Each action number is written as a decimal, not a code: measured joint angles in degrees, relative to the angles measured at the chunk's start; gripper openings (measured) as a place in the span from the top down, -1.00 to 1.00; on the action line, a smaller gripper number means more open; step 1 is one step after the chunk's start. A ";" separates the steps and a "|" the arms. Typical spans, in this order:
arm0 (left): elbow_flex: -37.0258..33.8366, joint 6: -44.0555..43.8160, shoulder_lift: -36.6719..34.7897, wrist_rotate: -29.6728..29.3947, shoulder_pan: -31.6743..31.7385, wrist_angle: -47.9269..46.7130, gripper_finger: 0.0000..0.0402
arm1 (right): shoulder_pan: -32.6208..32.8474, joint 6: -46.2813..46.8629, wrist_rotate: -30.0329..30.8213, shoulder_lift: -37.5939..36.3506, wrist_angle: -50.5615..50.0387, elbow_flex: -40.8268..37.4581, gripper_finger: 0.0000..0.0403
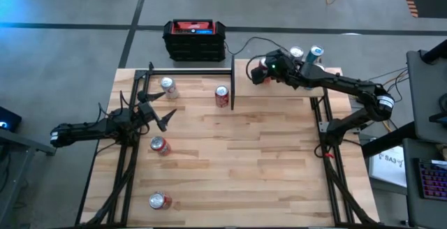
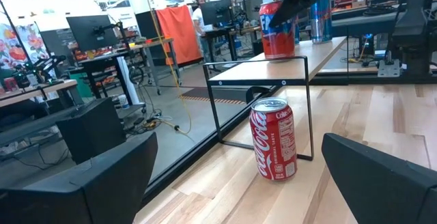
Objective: Place canned beverage on shelf
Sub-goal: Put the bottom red soda can on the shelf
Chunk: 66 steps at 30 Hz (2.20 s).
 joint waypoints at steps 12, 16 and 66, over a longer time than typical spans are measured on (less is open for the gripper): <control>0.01 0.00 0.00 0.00 0.02 0.01 -0.99 | 10.90 16.11 14.43 0.22 -9.28 1.55 -0.84; 0.00 0.00 0.00 -0.02 0.00 0.02 -0.99 | 14.93 21.07 21.84 1.78 -10.20 1.03 -0.84; 0.01 0.00 0.04 0.00 0.01 0.02 -0.99 | 15.47 64.74 44.38 26.21 -29.85 9.07 -0.83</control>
